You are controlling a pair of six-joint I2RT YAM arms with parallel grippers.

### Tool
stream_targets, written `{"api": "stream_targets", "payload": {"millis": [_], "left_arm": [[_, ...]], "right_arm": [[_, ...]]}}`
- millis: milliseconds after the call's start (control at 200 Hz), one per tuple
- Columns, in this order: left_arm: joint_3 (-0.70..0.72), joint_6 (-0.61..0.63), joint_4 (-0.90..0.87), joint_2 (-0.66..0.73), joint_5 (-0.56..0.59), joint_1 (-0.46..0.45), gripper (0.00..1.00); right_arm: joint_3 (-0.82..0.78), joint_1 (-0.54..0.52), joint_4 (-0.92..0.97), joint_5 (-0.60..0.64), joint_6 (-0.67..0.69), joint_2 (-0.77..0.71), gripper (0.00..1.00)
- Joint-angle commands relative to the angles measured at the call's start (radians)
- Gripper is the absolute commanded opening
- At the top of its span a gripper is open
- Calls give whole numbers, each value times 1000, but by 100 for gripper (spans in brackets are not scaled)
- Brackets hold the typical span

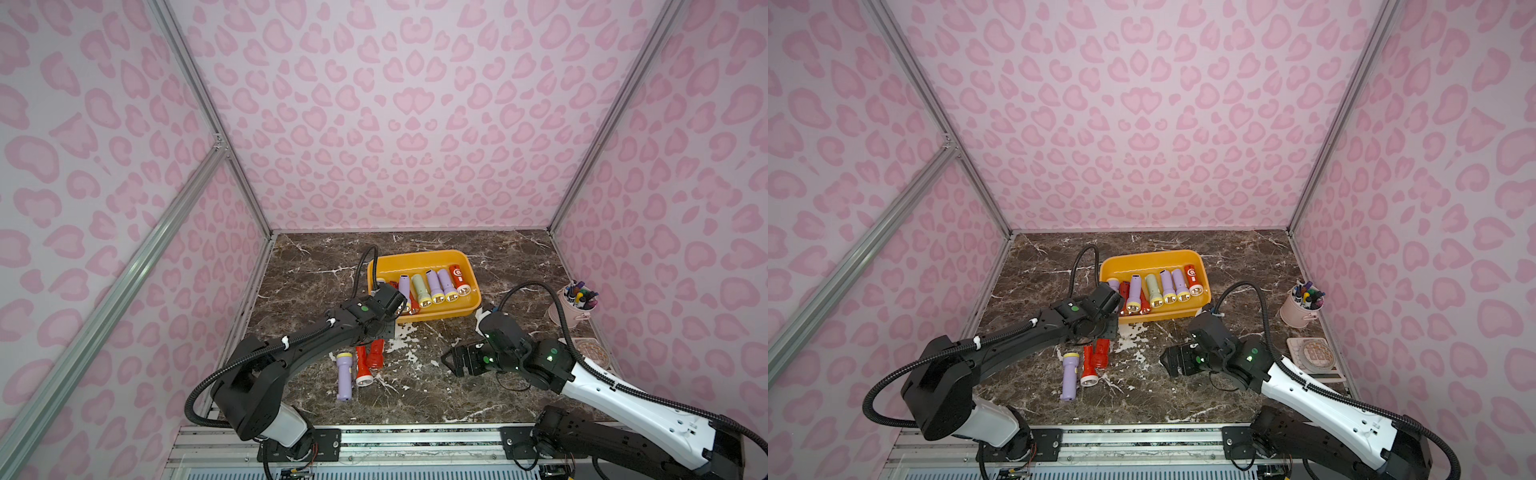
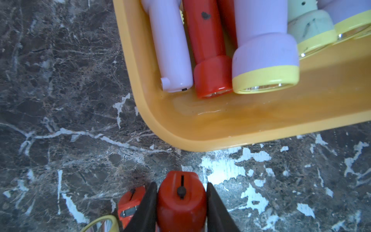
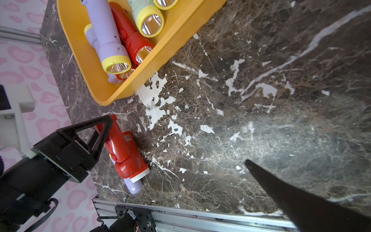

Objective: Put the flashlights into the storage boxes
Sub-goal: Pick up the flashlight from the center of the board, then place the flashlight at the storage box.

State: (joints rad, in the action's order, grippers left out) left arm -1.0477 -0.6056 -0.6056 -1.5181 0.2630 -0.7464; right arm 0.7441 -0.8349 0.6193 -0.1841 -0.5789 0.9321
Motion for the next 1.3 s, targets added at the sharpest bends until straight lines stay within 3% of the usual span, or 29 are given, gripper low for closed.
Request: {"api": "stream_targets", "payload": {"millis": [0,405,735,960,1295], "left_arm": [[-57,2,-49,10,44,2,15],[-378,81,-92,-150,29,76,14],[-634,142,-108,-377,-40,172,13],[-659,147,-76,-455,-93,209,13],[-636,129,-22,-532,-143,219,12]], "right_arm": [[8,3,-2,7,14,-10,99],[21,37,16,-4,37,-21,99],[40,162,32,-68,101,16,99],[51,245,25,-113,146,75,99],[41,278,-3,-140,175,153,99]]}}
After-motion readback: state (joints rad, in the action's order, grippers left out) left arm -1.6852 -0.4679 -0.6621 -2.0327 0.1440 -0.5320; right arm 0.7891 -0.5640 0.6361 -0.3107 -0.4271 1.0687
